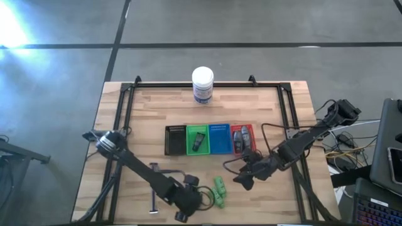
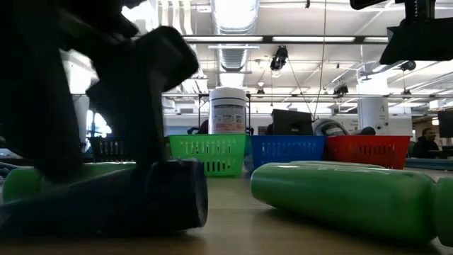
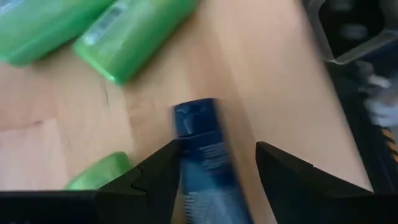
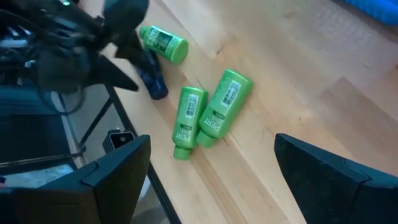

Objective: Pick & Place Travel size toiletries
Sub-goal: Put the blue shave cream into the green bin

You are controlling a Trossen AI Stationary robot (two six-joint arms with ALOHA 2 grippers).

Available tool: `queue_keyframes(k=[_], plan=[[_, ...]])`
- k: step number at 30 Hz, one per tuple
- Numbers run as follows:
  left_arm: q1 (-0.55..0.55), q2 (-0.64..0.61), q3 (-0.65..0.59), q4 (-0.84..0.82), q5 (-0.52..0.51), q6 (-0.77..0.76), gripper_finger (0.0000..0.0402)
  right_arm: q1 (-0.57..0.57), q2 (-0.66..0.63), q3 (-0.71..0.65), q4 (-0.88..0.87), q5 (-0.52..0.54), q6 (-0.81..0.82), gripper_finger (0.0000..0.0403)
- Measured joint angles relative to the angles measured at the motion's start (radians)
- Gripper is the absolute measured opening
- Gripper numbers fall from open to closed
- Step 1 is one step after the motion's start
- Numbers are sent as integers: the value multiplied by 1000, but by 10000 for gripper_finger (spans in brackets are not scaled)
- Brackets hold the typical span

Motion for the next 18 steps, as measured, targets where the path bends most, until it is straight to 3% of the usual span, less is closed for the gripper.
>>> queue_keyframes(k=[8,12,18], plan=[[0,80,54,-45,-21,-157,211,15,0,0,-1,8,4,352],[0,80,49,-51,-20,-159,207,15,0,0,-5,10,-4,359],[1,58,47,-78,-17,-119,151,15,0,0,-8,10,-39,353]])
